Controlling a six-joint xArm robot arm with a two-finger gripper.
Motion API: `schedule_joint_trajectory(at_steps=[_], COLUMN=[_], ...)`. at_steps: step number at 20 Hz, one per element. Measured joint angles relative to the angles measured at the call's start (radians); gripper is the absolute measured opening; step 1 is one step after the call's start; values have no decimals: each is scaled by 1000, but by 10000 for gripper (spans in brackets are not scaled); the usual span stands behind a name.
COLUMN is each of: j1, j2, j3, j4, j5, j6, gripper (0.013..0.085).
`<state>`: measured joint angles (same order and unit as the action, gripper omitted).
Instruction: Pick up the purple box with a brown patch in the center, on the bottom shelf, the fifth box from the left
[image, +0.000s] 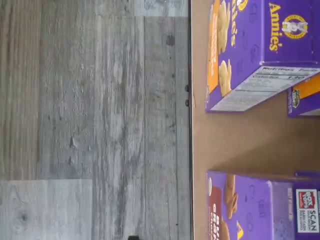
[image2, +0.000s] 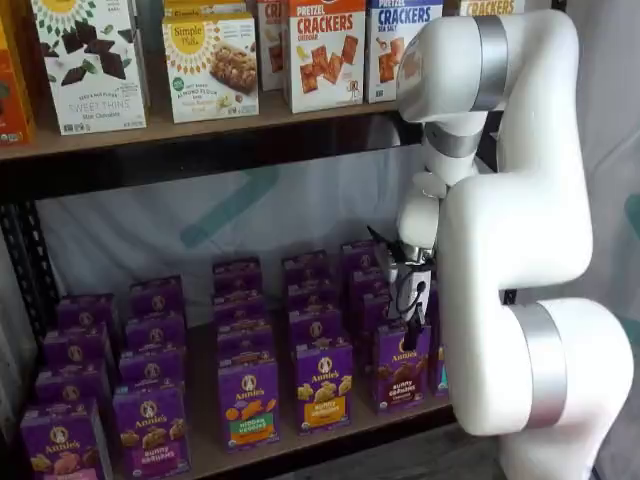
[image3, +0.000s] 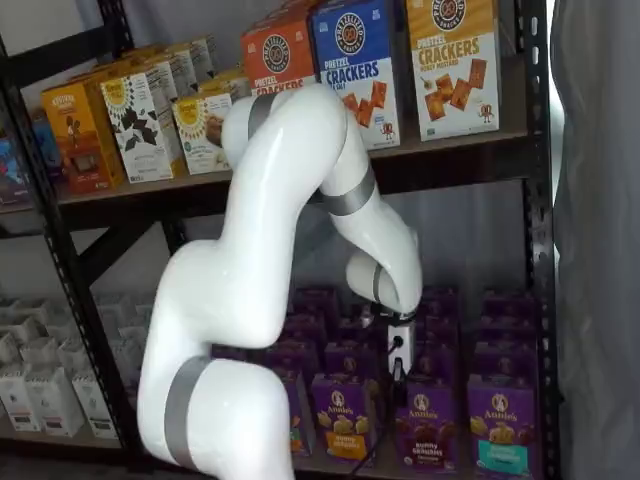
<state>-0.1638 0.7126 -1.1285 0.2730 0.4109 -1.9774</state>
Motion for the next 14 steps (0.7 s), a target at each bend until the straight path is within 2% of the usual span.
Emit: schedule_joint_trajectory(at_steps=[2, 3, 14], j1=[-4, -6, -8], j2=[20, 32, 145], j3=[-43, -64, -225], j4=[-78, -96, -135], j5=[48, 63, 95], j6=[69, 85, 120], gripper=[850, 850, 850])
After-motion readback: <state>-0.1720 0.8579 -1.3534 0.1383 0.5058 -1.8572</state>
